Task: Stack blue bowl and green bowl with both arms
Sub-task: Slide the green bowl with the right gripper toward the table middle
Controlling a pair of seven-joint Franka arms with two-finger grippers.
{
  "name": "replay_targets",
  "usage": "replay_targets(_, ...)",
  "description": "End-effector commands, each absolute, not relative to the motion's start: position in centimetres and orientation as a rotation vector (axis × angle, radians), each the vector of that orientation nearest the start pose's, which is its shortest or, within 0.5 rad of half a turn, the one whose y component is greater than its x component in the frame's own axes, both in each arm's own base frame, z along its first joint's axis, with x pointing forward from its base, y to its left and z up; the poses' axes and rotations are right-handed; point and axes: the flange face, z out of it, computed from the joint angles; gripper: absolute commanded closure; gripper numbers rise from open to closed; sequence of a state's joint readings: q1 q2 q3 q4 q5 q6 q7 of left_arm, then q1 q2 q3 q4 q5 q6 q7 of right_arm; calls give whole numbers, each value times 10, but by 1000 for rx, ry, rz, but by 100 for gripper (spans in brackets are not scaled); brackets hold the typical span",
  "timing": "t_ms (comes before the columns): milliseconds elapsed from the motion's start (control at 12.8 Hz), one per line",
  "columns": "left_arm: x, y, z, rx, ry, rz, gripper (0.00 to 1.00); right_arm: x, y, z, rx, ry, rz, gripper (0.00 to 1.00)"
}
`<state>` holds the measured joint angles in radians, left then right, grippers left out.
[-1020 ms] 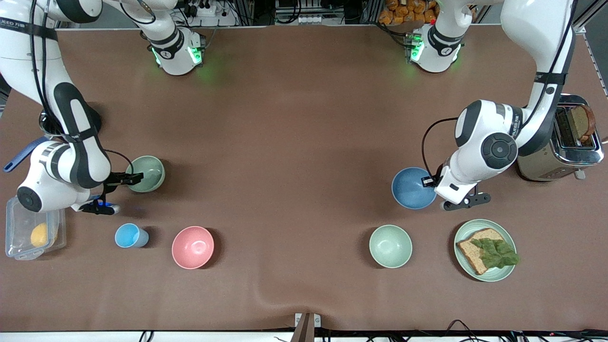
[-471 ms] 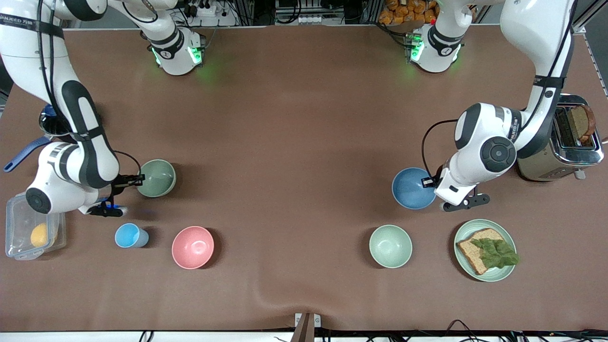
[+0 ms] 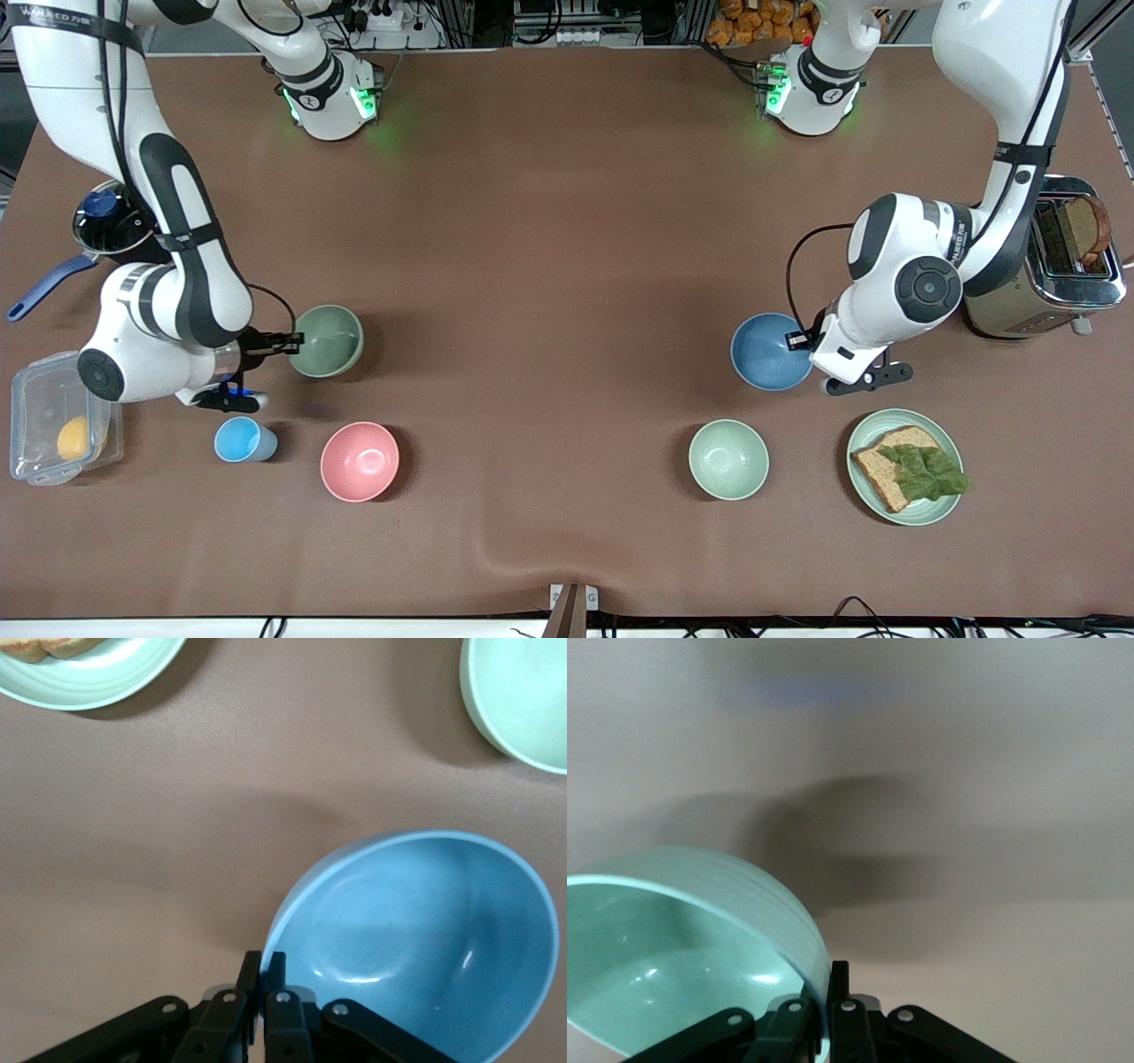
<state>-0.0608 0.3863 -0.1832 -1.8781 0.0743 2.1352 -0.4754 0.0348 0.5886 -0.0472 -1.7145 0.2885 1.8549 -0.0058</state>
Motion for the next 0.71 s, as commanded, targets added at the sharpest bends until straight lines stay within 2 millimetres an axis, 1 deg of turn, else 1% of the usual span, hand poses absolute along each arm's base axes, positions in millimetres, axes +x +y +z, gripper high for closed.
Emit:
replay_targets(0, 604, -143, 303, -3069, -311, 176, 100, 622, 89, 240, -2779, 389, 653, 100)
replay_targets(78, 604, -143, 303, -3069, -311, 176, 100, 625, 128, 248, -2758, 468, 649, 100)
replay_targets(157, 604, -143, 303, -3068, -309, 175, 100, 626, 161, 249, -2732, 536, 626, 100)
replay_targets(235, 604, -143, 302, -3067, -307, 178, 100, 627, 183, 249, -2698, 615, 585, 100)
replay_targets(314, 604, -143, 302, -3067, -307, 178, 100, 627, 203, 243, -2674, 673, 561, 100)
replay_targets(392, 604, -143, 300, -3067, -307, 182, 100, 623, 231, 238, -2663, 698, 545, 100)
replay_targets(627, 604, -143, 300, -3067, -304, 182, 100, 620, 299, 233, -2619, 852, 492, 100)
